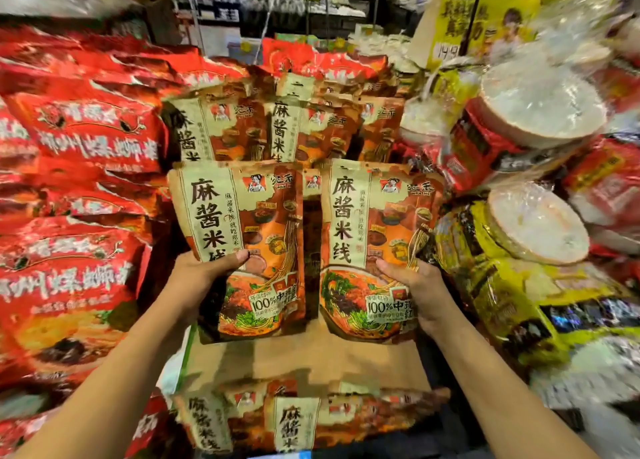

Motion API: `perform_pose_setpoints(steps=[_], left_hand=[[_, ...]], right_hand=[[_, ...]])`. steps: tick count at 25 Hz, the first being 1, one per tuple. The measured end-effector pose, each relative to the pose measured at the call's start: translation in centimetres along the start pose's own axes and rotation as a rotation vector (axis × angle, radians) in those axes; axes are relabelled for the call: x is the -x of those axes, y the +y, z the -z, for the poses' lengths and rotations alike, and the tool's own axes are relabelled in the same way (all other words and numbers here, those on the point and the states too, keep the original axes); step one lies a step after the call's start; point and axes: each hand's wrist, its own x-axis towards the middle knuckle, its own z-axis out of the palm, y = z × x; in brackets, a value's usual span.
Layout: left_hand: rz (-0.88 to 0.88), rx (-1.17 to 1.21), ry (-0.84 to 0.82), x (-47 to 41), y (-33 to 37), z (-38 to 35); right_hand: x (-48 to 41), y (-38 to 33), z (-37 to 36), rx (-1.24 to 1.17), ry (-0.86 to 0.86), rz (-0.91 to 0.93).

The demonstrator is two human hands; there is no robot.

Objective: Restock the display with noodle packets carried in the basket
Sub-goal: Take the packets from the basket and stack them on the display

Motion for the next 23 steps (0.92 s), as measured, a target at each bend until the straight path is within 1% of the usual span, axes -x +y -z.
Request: perform_pose_setpoints(steps=[4, 8, 11, 14, 17, 19, 21, 23], left_hand=[[-0.011, -0.018, -0.002, -3.4, -0.6, -1.7], [-0.011, -0.024, 0.032, -6.7, -1.7, -2.2], [-0.006, -0.068, 0.048, -8.6, -2.9, -2.1], [0.002, -0.203, 0.152, -9.4, -4.5, -2.1], [-0.036, -0.278, 0.222, -9.6, -5.2, -2.2], [-0.054, -0.305, 0.276, -9.1, -5.4, -2.5], [-0.013, -0.398, 0.378, -8.5, -5.7, -2.9], [0.041, -0.434, 0.427, -7.8, -6.3, -3.0]], right_hand=[[-5.4, 0.2, 0.3, 0.019, -0.099, 0.016], [-10.0, 1.0, 0.1, -0.036, -0.125, -0.040], [-13.2, 2.8, 0.2, 0.052, -0.051, -0.087], [-14.0, 4.7, -0.2, 0.191, 0.043, -0.072], [-12.9, 6.2, -1.0, 0.159, 0.148, -0.024], [-12.6, 7.1, -1.4, 0.189, 0.223, -0.007], [-12.3, 7.6, -1.4, 0.244, 0.248, 0.000], [-12.1, 7.8, -1.2, 0.232, 0.250, -0.018]])
